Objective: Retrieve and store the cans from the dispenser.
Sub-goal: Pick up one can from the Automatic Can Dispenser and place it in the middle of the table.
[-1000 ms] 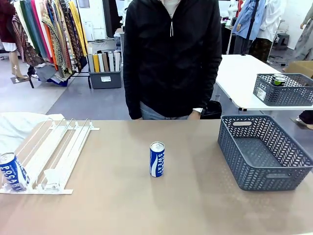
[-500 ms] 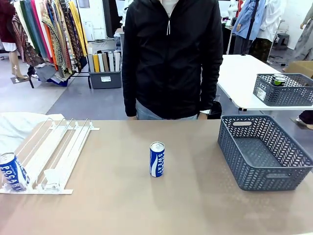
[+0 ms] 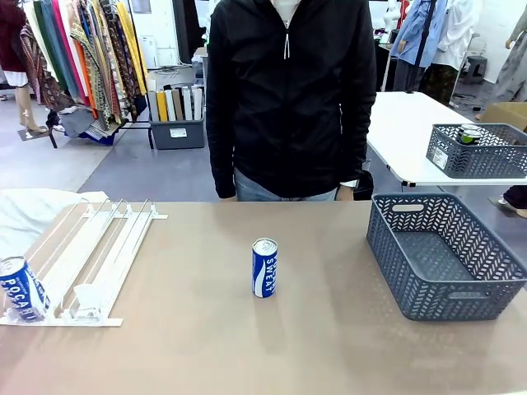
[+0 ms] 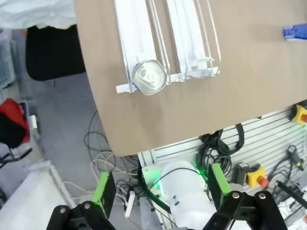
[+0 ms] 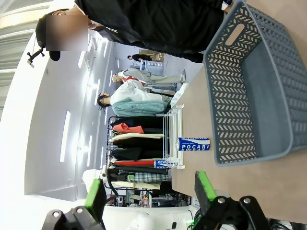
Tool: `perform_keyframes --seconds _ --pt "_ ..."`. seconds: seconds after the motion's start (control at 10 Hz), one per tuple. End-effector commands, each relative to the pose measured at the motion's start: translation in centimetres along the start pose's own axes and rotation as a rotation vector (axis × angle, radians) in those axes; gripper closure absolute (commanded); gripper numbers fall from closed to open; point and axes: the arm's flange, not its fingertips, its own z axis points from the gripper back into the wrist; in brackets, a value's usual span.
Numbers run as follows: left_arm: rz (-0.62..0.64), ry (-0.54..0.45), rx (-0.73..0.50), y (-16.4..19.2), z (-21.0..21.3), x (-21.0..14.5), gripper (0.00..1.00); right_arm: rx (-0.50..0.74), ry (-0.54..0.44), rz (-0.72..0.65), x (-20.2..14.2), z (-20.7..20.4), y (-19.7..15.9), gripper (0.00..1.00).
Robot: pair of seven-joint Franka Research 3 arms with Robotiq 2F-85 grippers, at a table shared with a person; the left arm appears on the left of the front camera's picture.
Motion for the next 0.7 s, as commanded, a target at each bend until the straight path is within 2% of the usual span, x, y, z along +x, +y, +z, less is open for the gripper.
perform_keyframes --seconds 0.0,0.4,0.6 --pt "0.001 -0.025 0.068 -1.0 -3.5 2.1 0.0 -0.008 0.014 0.026 -0.2 0.2 0.0 0.0" --pt "0.076 -0.115 0.128 -1.6 -8.6 4.0 0.0 -0.008 0.014 0.026 -0.2 0.2 0.0 0.0" --pt "0.164 -0.179 0.187 -0.8 -10.7 4.6 0.0 -0.008 0.014 0.026 -0.2 0.2 0.0 0.0"
